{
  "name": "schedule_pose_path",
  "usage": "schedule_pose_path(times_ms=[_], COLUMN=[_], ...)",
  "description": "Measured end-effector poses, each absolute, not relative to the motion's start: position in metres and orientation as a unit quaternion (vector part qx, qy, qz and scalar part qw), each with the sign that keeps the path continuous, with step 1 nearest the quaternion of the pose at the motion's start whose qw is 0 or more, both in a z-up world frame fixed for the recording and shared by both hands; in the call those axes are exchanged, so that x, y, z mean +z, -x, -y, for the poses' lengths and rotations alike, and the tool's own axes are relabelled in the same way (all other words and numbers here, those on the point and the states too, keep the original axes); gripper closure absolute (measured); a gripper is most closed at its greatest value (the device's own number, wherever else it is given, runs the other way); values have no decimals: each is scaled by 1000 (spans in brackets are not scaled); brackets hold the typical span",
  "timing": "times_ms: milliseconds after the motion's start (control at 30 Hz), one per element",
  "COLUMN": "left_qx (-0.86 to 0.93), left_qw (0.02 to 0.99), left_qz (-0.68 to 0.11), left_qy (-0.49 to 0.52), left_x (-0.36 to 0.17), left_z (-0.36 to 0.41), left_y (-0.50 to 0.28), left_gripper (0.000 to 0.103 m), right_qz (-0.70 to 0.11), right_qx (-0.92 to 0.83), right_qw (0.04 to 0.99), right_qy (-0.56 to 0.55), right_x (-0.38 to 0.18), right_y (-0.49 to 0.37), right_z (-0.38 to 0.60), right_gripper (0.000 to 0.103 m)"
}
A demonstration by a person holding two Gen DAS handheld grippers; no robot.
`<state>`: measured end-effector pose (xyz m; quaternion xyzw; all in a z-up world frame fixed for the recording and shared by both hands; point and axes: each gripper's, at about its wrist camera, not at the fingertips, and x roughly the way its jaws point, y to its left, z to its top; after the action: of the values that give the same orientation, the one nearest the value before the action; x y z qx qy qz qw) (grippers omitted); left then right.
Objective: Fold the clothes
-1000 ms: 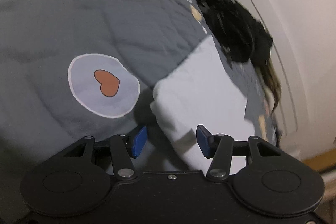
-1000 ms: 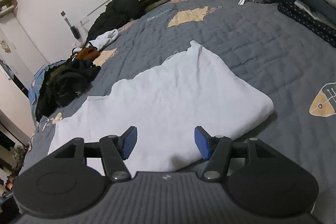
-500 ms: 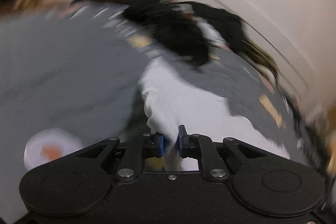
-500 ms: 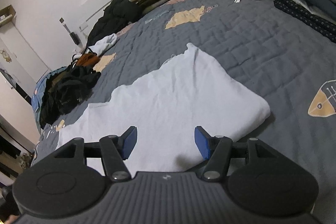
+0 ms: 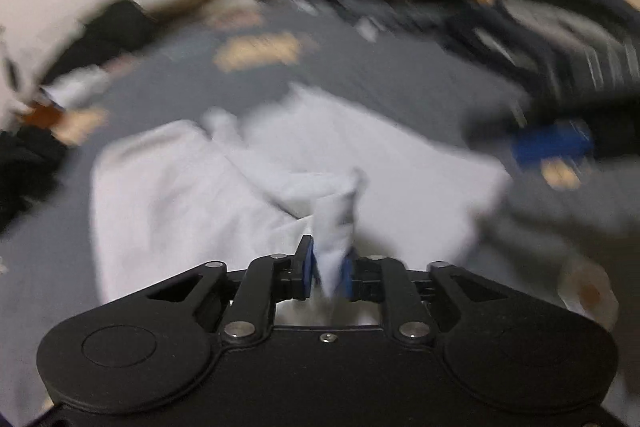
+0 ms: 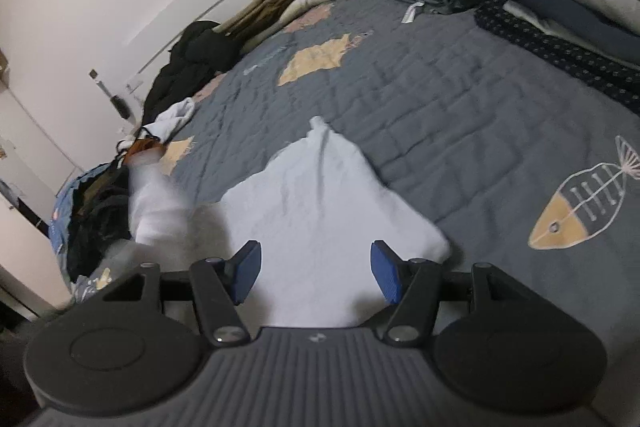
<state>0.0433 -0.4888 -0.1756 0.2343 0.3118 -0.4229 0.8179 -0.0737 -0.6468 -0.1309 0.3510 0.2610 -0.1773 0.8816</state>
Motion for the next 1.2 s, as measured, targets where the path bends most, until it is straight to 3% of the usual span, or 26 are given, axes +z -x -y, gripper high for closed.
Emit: schedule_pose_path(times_ms=[300,600,800,867,933,1033,1067,1200], left_qx=[-407,-384,-392,-395,-398,-402,-403,-400], left_qw=[855,868,865,864,862,861,861,862], left_qz=[-273,-288,-292,-294,-295,-295,-294,-298], left_qy=[-168,-126,-114,-109,-105,-100,-98,-91], left_x=[-163,-162,-164,-165,-165,-164,-163,-163], left_z=[383,338,327,323,320,318,318,316], left_y=[-15,-21,-20,-20,-20,-20,-19,-21], left_gripper=[49,47,43,43,43,43,43,43], right_qz=[-303,-299,-339,-353,-363,-373,-373,-357], right_qx=[-155,-106,-67,-83,-75,-63,-62,-47], right_qw=[883,929,922,919,922,920,920,923], right_qy=[-325,-189,-173,-157,-115,-103,-105,-140], right_x=[-151,-137,-154,-164,-170,-171,-168,-153], right_y=[59,31,0,0,0,6,9,19], right_z=[643,593,584,581,573,571,573,583], right_gripper=[43,43,45,49,61,92,96,98])
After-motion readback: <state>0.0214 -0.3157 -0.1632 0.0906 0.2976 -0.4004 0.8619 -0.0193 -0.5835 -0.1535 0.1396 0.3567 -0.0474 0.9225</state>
